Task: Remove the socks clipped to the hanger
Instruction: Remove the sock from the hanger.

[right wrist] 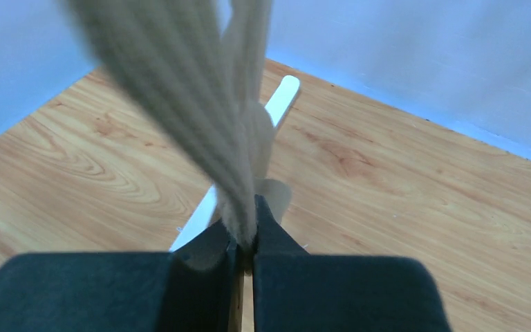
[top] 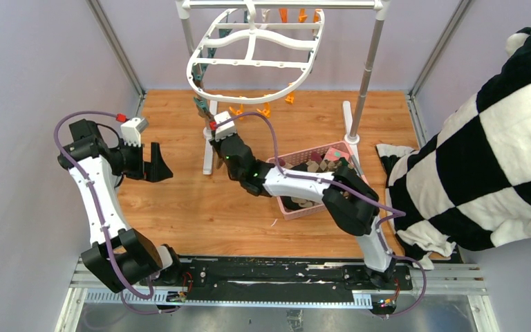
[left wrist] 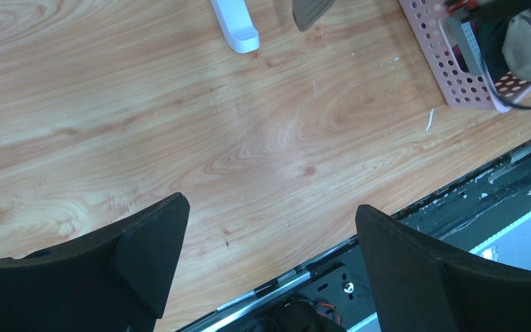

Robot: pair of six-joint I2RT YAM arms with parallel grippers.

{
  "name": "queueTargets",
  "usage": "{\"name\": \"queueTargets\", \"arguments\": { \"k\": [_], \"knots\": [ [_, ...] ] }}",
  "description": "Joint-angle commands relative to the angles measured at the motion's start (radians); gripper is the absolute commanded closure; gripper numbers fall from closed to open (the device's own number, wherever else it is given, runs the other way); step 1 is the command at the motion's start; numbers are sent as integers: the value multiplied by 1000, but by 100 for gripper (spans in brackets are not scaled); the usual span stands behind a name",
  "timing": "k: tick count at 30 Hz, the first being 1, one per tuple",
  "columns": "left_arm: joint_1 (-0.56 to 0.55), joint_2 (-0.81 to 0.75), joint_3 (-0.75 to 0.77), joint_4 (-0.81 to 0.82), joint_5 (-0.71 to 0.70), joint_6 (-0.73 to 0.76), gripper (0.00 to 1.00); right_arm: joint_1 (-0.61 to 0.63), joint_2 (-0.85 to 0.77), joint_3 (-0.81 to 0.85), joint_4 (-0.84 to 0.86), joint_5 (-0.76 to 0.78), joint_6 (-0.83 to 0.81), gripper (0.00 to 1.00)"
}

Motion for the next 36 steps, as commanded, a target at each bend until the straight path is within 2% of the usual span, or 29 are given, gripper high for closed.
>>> {"name": "queueTargets", "arguments": {
  "k": [1, 8, 11, 15, 19, 25, 36],
  "knots": [
    [8, -18, 14, -25, 22, 31, 1, -28, -140, -126, 111, -145, 91, 100],
    [4, -55, 4, -109, 132, 98, 4, -32, -358, -295, 47, -484, 191, 100],
    [-15, -75, 4, -163, 188, 150, 5, -48, -441, -359, 23, -699, 287, 100],
    [-128, -120, -3, -168, 218, 140, 6, -62, -529, -433, 12, -933, 393, 100],
    [-267, -187, 1, -167, 285, 120, 6, -62, -605, -520, 19, -1094, 472, 100],
    [-423, -226, -1, -168, 353, 105, 6, -62, -715, -643, 94, -1172, 575, 96],
    [-591, -214, -39, -170, 425, 143, 12, -62, -791, -711, 143, -1223, 702, 93]
  ]
}}
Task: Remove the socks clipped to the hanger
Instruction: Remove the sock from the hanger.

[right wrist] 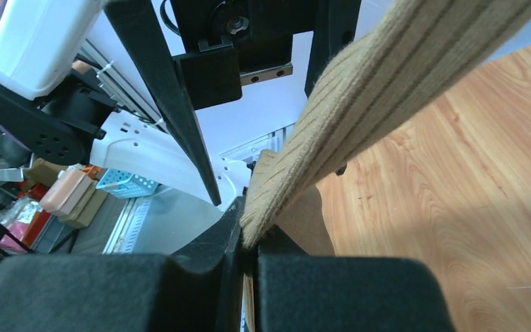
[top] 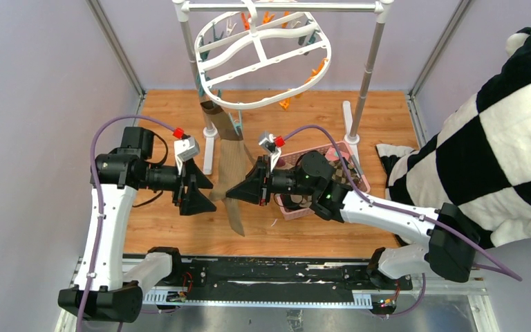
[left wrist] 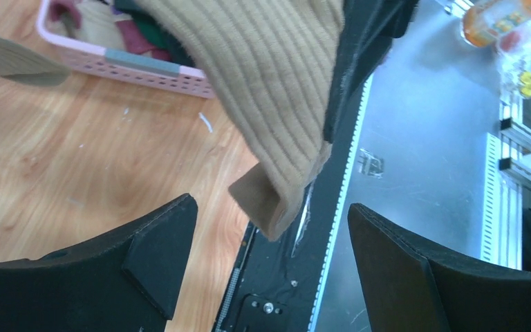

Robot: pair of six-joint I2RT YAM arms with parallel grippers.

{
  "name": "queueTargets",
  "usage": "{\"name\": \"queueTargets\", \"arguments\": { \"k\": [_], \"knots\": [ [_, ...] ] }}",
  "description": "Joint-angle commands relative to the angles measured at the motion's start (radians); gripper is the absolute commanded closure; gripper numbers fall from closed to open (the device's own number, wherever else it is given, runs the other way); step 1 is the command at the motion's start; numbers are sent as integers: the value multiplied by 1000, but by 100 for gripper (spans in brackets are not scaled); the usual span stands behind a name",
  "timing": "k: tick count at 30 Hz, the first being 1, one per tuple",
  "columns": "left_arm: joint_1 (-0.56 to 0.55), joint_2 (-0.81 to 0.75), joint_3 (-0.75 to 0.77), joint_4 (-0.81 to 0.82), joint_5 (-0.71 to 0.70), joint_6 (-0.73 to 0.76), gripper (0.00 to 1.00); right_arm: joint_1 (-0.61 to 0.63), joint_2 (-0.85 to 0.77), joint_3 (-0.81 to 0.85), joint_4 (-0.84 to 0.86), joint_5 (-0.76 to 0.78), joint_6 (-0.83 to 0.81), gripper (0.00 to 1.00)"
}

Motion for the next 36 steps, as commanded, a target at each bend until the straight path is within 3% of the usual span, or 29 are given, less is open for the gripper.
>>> {"name": "queueTargets", "arguments": {
  "k": [1, 8, 14, 16, 19, 21, 26, 30, 36],
  "knots": [
    [-66, 29, 1, -13, 62, 30, 13, -6, -18, -32, 47, -56, 77, 93],
    [-104, 95, 15, -13, 81, 52, 24, -7, -17, -60, 154, -53, 150, 92],
    [-114, 117, 18, -13, 110, 58, 46, -7, -8, -31, 109, -38, 158, 84],
    [-114, 116, 18, -13, 113, 59, 59, -7, -7, -16, 45, -12, 151, 78],
    [-114, 110, 14, -15, 97, 70, 88, -8, -22, 13, -95, 71, 121, 68],
    [-114, 107, 11, -15, 83, 72, 100, -9, -44, 32, -197, 158, 83, 59],
    [-114, 85, 3, -17, 58, 80, 100, -7, -131, 64, -381, 491, -53, 37],
    [-114, 77, 7, -16, 39, 82, 100, 10, -139, 137, -402, 690, -150, 25],
    [-114, 82, 11, -16, 30, 80, 100, 72, -42, 309, -432, 807, -286, 21]
  ]
}}
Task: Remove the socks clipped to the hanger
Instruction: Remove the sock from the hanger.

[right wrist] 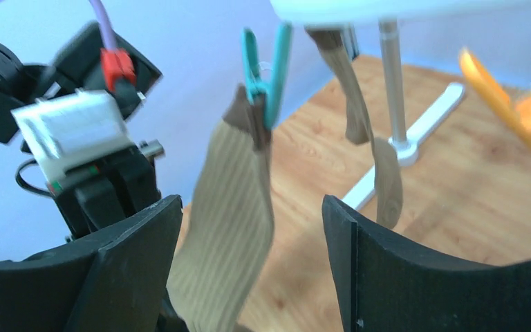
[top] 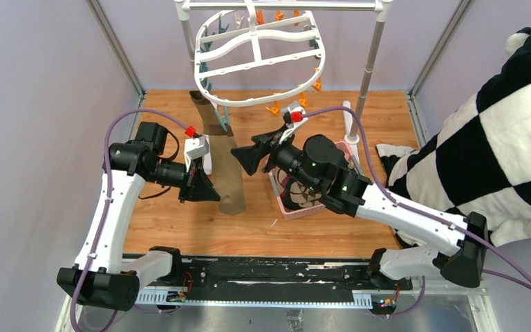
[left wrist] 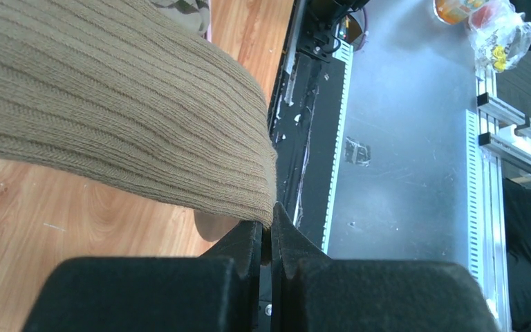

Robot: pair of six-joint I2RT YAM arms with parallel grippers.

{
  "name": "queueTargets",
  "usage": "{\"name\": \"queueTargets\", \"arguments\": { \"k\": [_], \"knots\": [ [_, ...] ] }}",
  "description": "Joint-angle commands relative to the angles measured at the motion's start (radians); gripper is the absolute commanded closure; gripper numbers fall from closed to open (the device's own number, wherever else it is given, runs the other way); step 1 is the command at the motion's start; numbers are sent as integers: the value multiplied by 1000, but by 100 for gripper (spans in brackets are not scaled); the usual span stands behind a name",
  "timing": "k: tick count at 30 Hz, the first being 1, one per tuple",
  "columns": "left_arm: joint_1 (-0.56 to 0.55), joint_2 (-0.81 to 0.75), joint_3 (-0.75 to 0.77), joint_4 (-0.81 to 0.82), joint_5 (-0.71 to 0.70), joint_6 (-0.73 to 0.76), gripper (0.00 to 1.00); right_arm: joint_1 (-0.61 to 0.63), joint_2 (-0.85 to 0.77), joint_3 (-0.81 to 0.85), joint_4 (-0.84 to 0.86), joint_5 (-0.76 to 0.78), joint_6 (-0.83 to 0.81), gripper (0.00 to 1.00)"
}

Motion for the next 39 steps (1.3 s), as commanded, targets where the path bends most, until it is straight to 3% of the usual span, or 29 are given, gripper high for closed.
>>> {"name": "queueTargets", "arguments": {
  "k": [1, 8, 17, 23, 31, 34, 37, 39],
  "knots": [
    [-4, -7, 10, -9, -5, 11, 100, 42, 70, 112, -34, 147, -139, 21],
    [-4, -16, 16, -8, -11, 3, 100, 41, 183, 244, -6, 130, -176, 21],
    [-4, -21, 25, -8, -14, -12, 100, 40, 277, 326, 56, 225, -244, 24],
    [-4, -24, 22, -8, -19, -14, 100, 39, 313, 365, 87, 234, -254, 33],
    [-5, -26, 12, -8, -28, -13, 100, 33, 336, 390, 101, 228, -235, 61],
    [-4, -24, 5, -8, -32, -11, 100, 31, 335, 392, 100, 225, -226, 75],
    [-4, -25, 1, -8, -42, -2, 100, 27, 329, 383, 102, 218, -214, 95],
    [-4, -26, -6, -8, -52, 4, 100, 18, 322, 372, 106, 207, -196, 100]
  ]
}}
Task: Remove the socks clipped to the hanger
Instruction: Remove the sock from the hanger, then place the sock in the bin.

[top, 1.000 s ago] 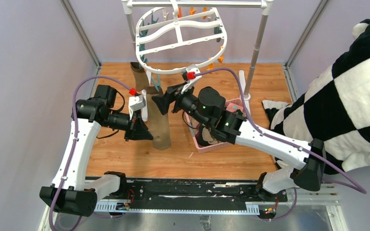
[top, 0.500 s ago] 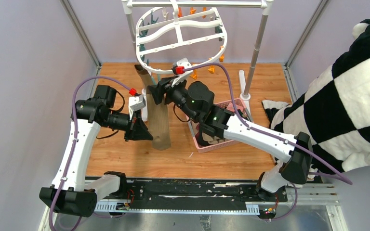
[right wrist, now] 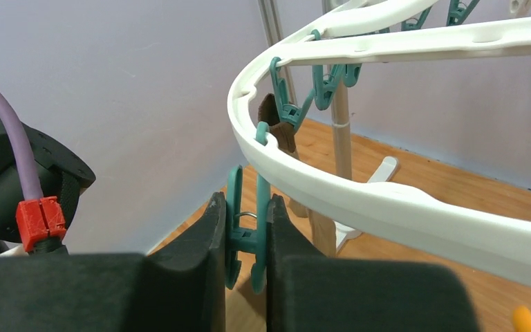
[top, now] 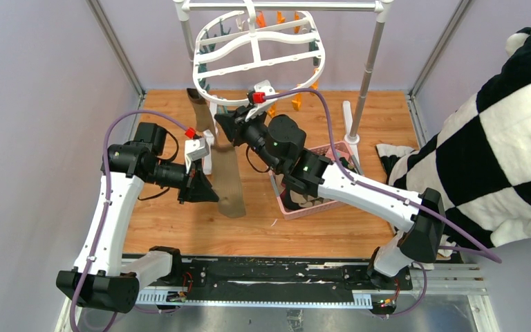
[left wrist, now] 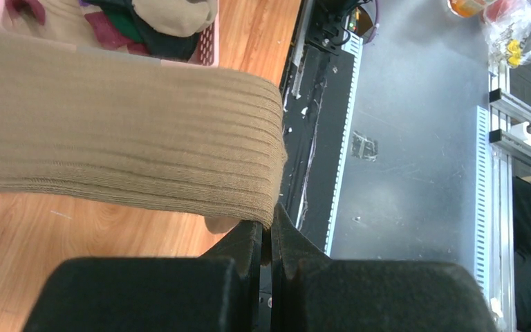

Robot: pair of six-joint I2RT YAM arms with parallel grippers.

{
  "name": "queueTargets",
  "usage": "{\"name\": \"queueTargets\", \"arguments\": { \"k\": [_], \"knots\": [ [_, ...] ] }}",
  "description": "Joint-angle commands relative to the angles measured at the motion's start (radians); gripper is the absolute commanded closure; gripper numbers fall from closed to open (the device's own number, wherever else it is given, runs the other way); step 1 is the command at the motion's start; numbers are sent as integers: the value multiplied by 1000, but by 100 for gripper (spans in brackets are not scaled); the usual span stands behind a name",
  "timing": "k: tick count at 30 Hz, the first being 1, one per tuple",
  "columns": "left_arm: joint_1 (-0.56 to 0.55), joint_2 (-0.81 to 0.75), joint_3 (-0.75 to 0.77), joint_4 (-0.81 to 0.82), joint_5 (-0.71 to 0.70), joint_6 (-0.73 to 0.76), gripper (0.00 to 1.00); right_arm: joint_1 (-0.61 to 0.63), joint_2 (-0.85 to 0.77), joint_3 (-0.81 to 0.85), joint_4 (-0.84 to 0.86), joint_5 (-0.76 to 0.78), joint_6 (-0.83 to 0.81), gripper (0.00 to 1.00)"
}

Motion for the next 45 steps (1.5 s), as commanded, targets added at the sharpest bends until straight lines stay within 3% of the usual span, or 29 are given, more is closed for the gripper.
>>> {"name": "queueTargets", "arguments": {
  "k": [1, 4, 5, 8, 10, 17, 23, 28, 31, 35, 38, 39, 42, 44, 45],
  "knots": [
    [-4, -15, -11, -8, -24, 20, 100, -17, -14, 7, 32, -12, 44, 100],
    [-4, -22, -14, -7, -43, 24, 100, -30, -27, -16, 32, -47, 80, 95],
    [-3, -26, -13, -7, -49, 24, 100, -34, -33, -27, 31, -64, 90, 86],
    [-4, -43, -5, -7, -67, 27, 100, -41, -72, -85, 32, -127, 100, 42],
    [-3, -56, -4, -6, -76, 33, 100, -42, -114, -146, 37, -174, 98, 29],
    [-5, -83, -13, -6, -89, 43, 100, -46, -295, -433, 97, -474, 86, 6],
    [-4, -88, -2, -5, -94, 40, 100, -45, -306, -591, 210, -755, 74, 0],
    [-4, -92, 10, -6, -96, 18, 100, -42, -238, -577, 237, -816, 87, 4],
    [-4, -103, 15, -5, -99, 13, 100, -33, -202, -547, 243, -821, 96, 11],
    [-4, -113, 23, -3, -105, 7, 100, -29, -176, -510, 212, -838, 101, 36],
    [-4, -113, 20, -5, -119, 10, 100, -29, -211, -528, 205, -819, 93, 62],
    [-4, -111, 18, -5, -125, 12, 93, -30, -227, -537, 189, -801, 86, 74],
    [-4, -106, 15, -6, -147, 14, 50, -31, -288, -551, 98, -720, 62, 99],
    [-4, -104, 16, -6, -161, 15, 20, -38, -334, -573, 39, -648, 49, 100],
    [-4, -104, 18, -4, -171, 16, 12, -48, -362, -592, 16, -609, 51, 100]
  ]
}}
